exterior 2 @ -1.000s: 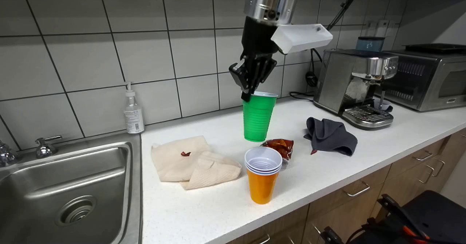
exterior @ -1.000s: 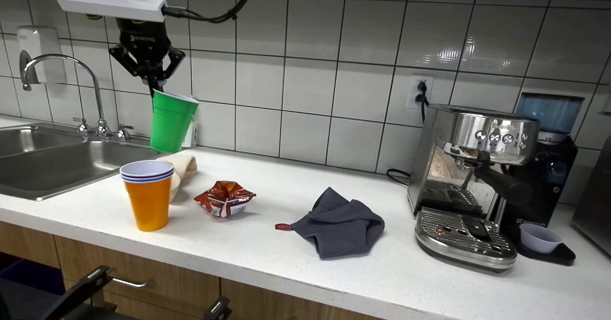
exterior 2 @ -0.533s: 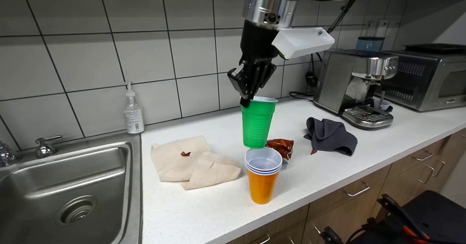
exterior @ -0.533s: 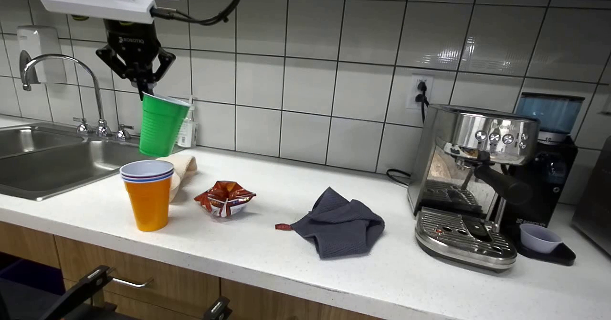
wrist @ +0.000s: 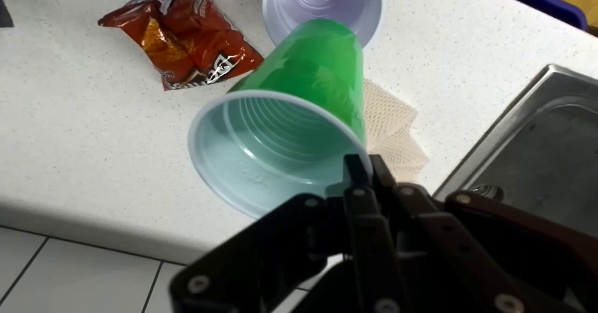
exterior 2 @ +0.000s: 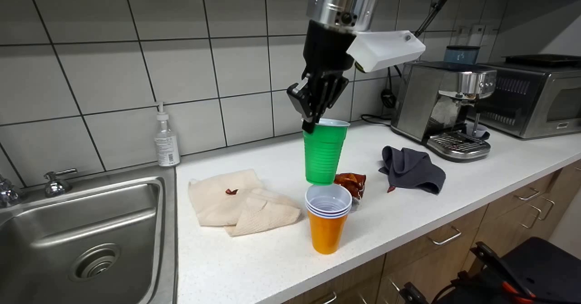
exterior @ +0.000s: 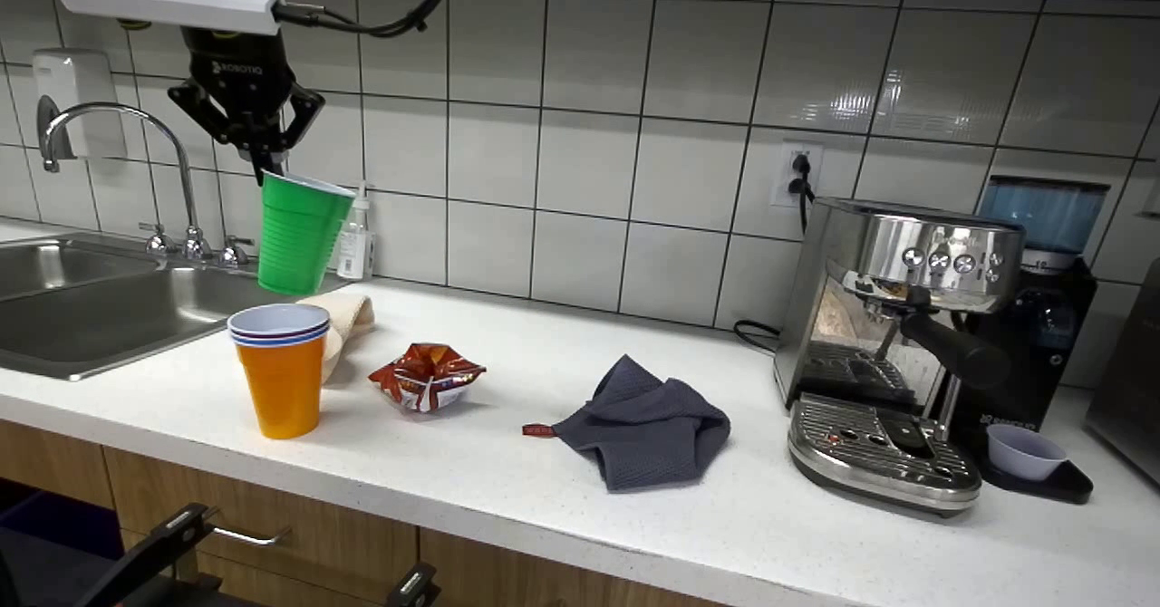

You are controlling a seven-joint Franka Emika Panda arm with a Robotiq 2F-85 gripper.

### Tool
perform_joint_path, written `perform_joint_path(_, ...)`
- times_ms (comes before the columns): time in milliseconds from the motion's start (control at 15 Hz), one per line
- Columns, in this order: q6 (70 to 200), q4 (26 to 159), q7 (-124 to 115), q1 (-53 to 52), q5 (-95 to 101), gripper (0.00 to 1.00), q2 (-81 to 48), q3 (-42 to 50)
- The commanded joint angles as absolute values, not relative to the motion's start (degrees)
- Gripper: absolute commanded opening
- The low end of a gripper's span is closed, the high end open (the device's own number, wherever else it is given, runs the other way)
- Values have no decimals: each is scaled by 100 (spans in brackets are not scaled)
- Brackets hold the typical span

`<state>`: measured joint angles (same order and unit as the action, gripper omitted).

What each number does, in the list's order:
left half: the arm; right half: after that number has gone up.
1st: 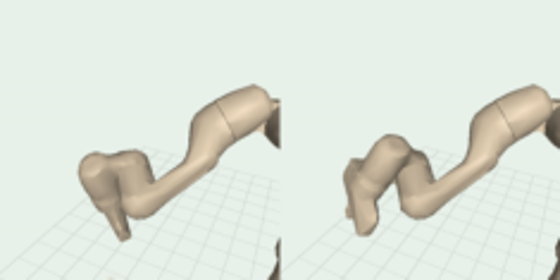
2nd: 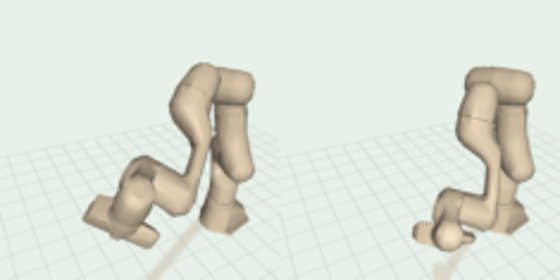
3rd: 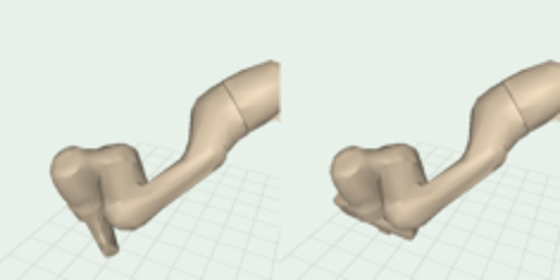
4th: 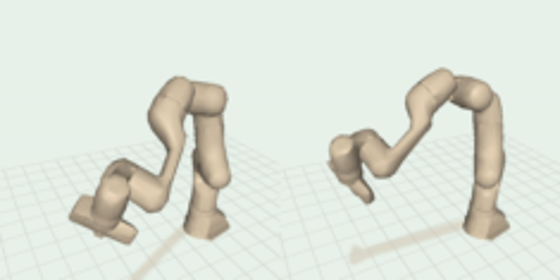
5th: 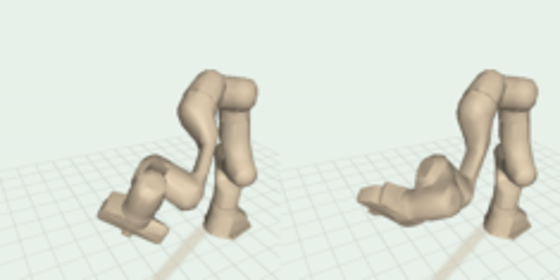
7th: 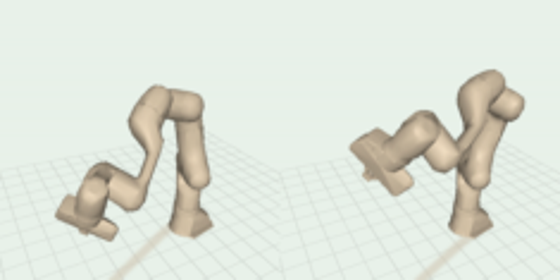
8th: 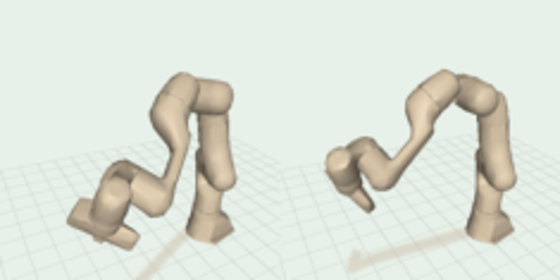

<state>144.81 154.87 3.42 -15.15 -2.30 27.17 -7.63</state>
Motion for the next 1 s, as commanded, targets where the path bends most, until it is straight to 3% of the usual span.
perform_joint_path(0, 14269, 15724, 264, -1521, -245, 1, 3157, -854)
perform_joint_path(933, 13997, 15913, 248, -1598, -260, 1, 3338, -857)
